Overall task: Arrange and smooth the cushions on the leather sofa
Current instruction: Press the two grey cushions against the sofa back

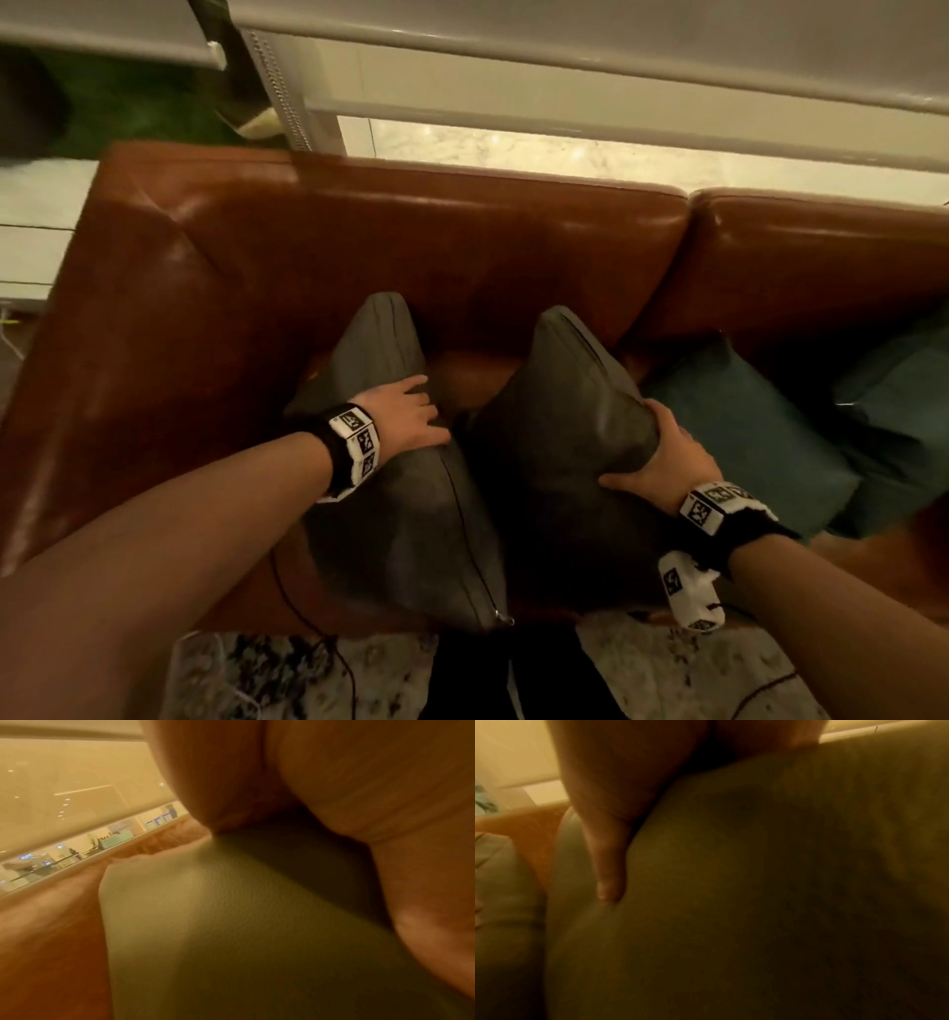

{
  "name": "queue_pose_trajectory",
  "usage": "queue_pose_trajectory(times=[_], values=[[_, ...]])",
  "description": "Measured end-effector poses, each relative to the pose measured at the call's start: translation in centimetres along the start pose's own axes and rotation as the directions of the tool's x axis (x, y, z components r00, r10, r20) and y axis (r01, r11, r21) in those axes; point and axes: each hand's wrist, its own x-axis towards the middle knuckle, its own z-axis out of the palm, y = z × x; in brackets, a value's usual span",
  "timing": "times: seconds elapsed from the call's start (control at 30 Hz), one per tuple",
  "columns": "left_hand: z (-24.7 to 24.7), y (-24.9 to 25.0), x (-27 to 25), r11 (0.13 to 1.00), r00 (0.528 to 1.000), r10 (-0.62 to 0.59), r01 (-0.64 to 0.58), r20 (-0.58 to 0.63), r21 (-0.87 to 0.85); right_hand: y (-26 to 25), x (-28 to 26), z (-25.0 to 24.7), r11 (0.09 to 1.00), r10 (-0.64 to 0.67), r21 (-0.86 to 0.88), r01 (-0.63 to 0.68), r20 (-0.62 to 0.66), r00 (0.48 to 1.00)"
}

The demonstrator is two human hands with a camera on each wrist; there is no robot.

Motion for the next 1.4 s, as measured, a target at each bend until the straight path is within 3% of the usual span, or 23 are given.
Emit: queue_pose_trajectory(times=[0.13,0.23,0.3,0.4,0.53,0.6,0.67,0.73,0.8,0.87,0.97,1.07,1.17,1.4], values=[[3.2,0.9,-6.1,0.986,0.986,-0.157,0.153,-0.062,-0.067,-1.2,-1.3,-2.1,0.997,-0.042,0.066,0.046,-0.058,0.997],[5.6,1.9,-11.2,0.922,0.938,-0.343,0.323,-0.06,-0.214,-3.6,-2.2,-5.6,0.988,-0.149,0.035,0.152,-0.084,0.985],[6.2,2.9,-14.1,0.859,0.867,-0.471,0.409,-0.162,-0.309,-5.9,-2.7,-8.3,0.969,-0.245,-0.019,0.245,-0.11,0.963],[6.5,4.6,-17.3,0.742,0.7,-0.647,0.487,-0.302,-0.461,-9.4,-3.0,-12.1,0.931,-0.365,-0.075,0.357,-0.172,0.915],[5.3,7.0,-20.4,0.448,0.52,-0.848,0.605,-0.099,-0.659,-13.8,-1.8,-15.2,0.853,-0.522,-0.148,0.501,-0.195,0.83],[5.1,8.0,-21.5,0.263,0.446,-0.892,0.637,0.068,-0.725,-15.8,-0.8,-15.7,0.794,-0.605,-0.198,0.574,-0.181,0.775],[5.3,8.6,-21.7,0.062,0.339,-0.91,0.679,0.237,-0.731,-17.4,0.6,-15.5,0.74,-0.661,-0.275,0.613,-0.135,0.738],[6.7,9.0,-20.6,-0.143,0.213,-0.887,0.717,0.409,-0.683,-18.7,2.5,-14.3,0.696,-0.678,-0.364,0.619,-0.048,0.733],[9.0,9.7,-18.4,-0.336,0.125,-0.827,0.672,0.548,-0.66,-19.3,4.8,-12.2,0.655,-0.658,-0.457,0.601,0.047,0.752],[11.9,10.8,-15.8,-0.498,0.127,-0.73,0.575,0.672,-0.649,-18.7,7.0,-8.9,0.604,-0.601,-0.564,0.563,0.141,0.786],[14.1,12.9,-11.6,-0.563,0.237,-0.652,0.485,0.72,-0.669,-17.1,9.3,-4.2,0.57,-0.538,-0.619,0.54,0.216,0.815],[13.2,12.9,-10.2,-0.562,0.184,-0.729,0.389,0.66,-0.73,-16.9,10.5,-3.5,0.587,-0.58,-0.585,0.56,0.178,0.795],[12.2,10.6,-11.3,-0.53,0.169,-0.781,0.33,0.601,-0.781,-17.3,11.0,-5.9,0.6,-0.606,-0.524,0.604,0.196,0.771],[12.3,5.1,-14.4,-0.393,0.157,-0.854,0.428,0.495,-0.814,-16.6,11.4,-8.0,0.581,-0.656,-0.478,0.659,0.204,0.727]])
